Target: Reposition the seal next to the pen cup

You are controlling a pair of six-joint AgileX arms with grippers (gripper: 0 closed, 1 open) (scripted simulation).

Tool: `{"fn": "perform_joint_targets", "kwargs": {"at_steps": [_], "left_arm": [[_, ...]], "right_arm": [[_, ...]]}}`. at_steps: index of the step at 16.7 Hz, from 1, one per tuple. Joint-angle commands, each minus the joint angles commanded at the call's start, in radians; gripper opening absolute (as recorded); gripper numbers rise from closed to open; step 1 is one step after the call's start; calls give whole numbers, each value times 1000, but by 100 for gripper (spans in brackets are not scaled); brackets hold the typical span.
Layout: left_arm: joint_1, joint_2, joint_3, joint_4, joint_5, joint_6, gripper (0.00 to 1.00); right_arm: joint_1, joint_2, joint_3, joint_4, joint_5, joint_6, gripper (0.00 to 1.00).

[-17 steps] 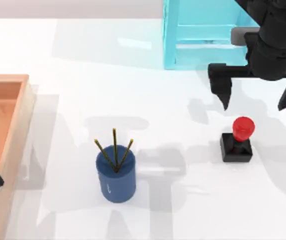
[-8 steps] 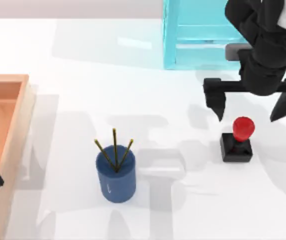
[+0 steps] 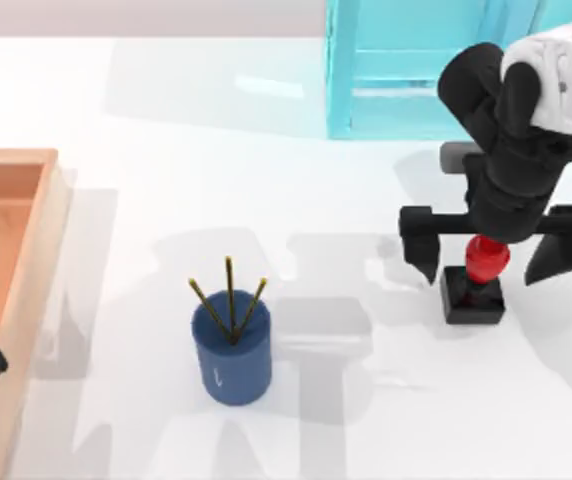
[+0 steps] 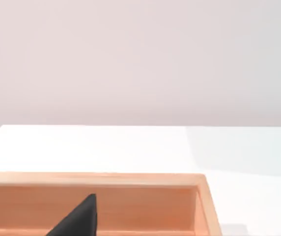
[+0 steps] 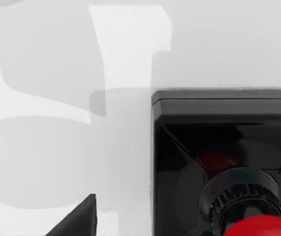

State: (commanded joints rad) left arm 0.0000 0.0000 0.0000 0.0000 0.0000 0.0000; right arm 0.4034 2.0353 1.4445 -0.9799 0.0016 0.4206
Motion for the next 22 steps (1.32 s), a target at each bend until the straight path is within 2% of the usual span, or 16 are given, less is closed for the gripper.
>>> {"fn": "perform_joint_targets", "kwargs": {"at_steps": [2, 15, 22], "left_arm": [[0, 0, 0, 0, 0, 0, 100], [0, 0, 0, 0, 0, 0, 100], [0, 0, 0, 0, 0, 0, 100]], "right_arm": [[0, 0, 0, 0, 0, 0, 100], [0, 0, 0, 0, 0, 0, 2], [0, 0, 0, 0, 0, 0, 0]]}}
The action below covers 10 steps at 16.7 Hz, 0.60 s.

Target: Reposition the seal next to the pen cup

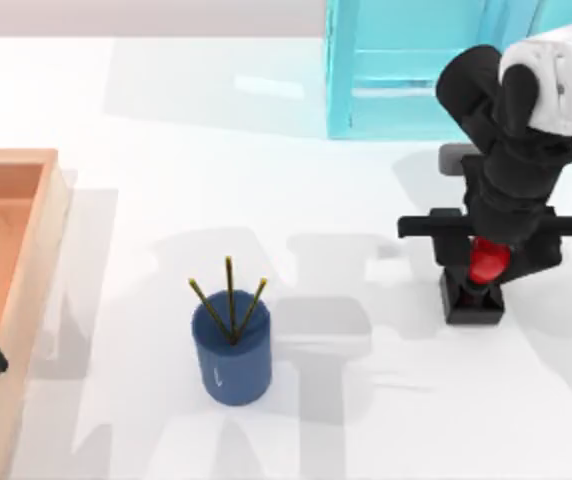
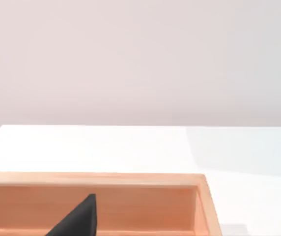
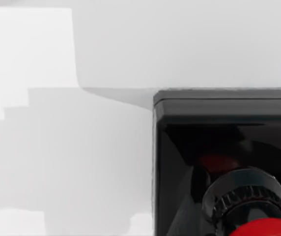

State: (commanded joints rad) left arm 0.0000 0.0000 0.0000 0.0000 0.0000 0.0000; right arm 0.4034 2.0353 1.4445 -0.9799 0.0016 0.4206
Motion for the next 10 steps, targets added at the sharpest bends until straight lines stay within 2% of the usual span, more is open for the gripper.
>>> {"fn": "perform_joint_targets", "kwargs": {"at_steps": [5, 10], "left_arm": [[0, 0, 0, 0, 0, 0, 100], [0, 0, 0, 0, 0, 0, 100]], "right_arm": [[9, 19, 34, -29, 0, 8, 0], [73, 143, 302, -223, 2, 64, 0]]}}
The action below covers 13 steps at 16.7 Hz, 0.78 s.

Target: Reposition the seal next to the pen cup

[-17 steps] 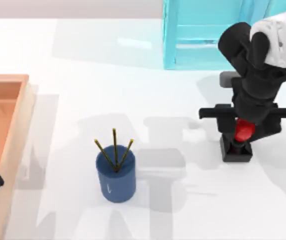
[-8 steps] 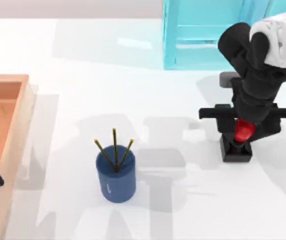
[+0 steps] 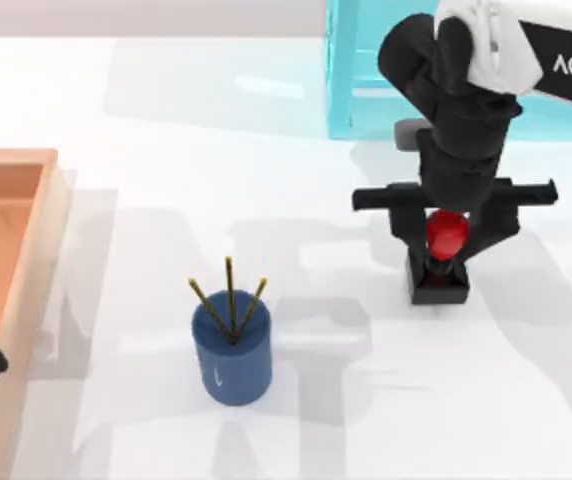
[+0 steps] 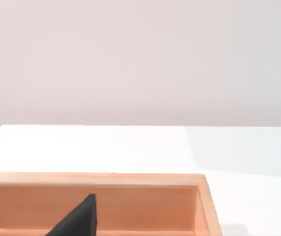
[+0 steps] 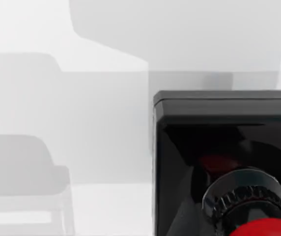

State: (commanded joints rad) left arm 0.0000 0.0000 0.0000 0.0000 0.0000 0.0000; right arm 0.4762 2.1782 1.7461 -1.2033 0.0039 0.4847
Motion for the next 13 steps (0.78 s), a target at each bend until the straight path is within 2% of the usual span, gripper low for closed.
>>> {"fn": "perform_joint_targets", "kwargs": {"at_steps": [8, 13], "left_arm": [[0, 0, 0, 0, 0, 0, 100], [0, 0, 0, 0, 0, 0, 100]], "right_arm": [[131, 265, 774, -467, 0, 140, 0], [188, 354, 1088, -668, 2, 205, 0]]}}
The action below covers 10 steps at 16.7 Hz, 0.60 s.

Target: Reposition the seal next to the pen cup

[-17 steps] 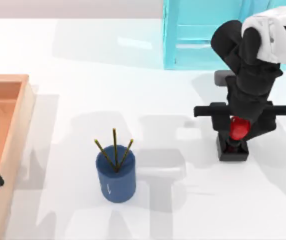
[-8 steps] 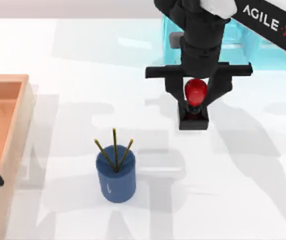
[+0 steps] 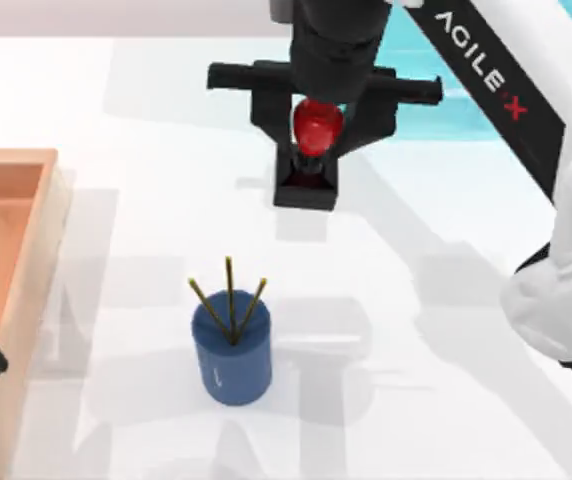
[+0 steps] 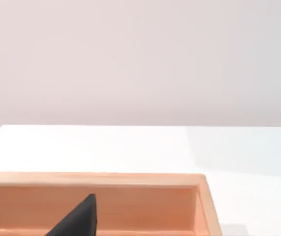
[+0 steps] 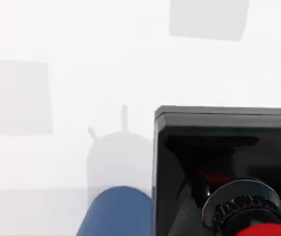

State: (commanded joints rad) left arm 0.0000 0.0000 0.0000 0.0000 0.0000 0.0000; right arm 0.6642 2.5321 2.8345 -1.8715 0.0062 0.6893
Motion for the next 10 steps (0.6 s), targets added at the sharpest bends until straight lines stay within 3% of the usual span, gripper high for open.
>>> {"fn": "perform_joint_targets", "kwargs": {"at_steps": [6, 7, 10], "left_arm": [[0, 0, 0, 0, 0, 0, 100], [0, 0, 0, 0, 0, 0, 100], [0, 0, 0, 0, 0, 0, 100]], "right_arm": [[14, 17, 65, -47, 1, 15, 0], [22, 152, 357, 40, -13, 16, 0], [28, 127, 323, 53, -10, 21, 0]]}}
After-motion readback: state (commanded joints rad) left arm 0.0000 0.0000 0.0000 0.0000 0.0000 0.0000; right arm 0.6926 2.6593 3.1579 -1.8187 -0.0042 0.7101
